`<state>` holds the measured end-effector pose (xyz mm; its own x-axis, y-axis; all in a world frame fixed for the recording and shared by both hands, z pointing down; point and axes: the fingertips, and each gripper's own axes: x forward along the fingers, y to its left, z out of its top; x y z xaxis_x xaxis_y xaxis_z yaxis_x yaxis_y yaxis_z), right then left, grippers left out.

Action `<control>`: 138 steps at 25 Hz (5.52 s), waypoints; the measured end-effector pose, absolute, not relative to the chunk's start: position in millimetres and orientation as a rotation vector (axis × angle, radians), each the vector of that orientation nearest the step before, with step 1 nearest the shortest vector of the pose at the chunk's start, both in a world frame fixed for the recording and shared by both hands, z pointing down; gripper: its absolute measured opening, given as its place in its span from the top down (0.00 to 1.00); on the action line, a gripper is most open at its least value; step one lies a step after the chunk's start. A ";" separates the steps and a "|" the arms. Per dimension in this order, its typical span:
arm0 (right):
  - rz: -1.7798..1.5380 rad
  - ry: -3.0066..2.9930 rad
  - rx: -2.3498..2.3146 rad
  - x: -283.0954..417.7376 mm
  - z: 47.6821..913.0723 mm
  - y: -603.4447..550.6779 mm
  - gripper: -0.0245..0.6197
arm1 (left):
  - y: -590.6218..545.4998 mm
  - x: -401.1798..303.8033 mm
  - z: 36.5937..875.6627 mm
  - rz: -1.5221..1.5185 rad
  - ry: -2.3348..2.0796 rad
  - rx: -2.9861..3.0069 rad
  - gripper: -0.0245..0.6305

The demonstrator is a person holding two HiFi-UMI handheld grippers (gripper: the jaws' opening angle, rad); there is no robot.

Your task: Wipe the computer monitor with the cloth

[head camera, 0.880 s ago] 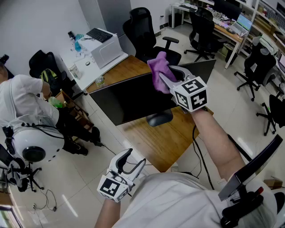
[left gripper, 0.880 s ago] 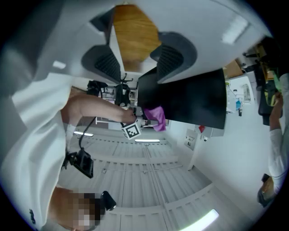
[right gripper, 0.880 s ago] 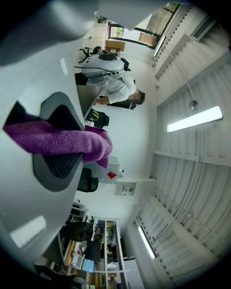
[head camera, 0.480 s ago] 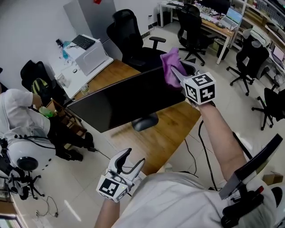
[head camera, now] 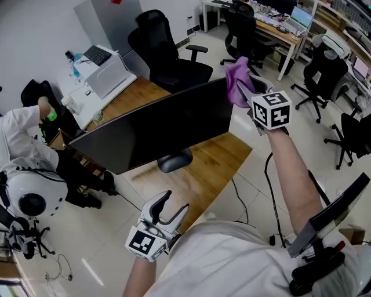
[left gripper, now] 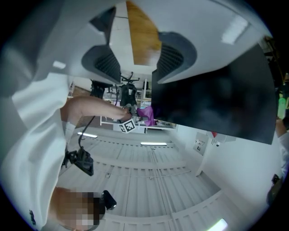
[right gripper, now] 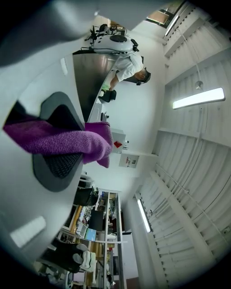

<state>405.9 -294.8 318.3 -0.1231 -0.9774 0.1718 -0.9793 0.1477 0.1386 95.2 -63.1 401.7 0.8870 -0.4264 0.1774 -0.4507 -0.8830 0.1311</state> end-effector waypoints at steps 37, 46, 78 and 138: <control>0.710 -1.852 1.738 417.1 687.2 -258.2 0.76 | -52.2 50.5 423.4 0.496 -0.805 2.727 0.55; 0.740 -1.868 1.668 360.8 695.3 -254.2 0.76 | -45.6 25.3 426.7 0.476 -0.816 2.717 0.55; 0.651 -2.099 1.284 -3.9 690.8 -273.8 0.76 | -36.3 -178.7 440.1 0.363 -0.985 2.647 0.55; 0.198 -2.741 1.224 -133.0 296.9 -278.4 0.76 | -58.3 -229.0 440.0 0.038 -0.906 2.754 0.55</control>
<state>-133.0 -278.4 296.9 -0.6614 -0.7295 0.1746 -0.7470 0.6617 -0.0649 -229.0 -58.3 440.0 0.8072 -0.5819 0.0995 -0.5881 -0.7783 0.2199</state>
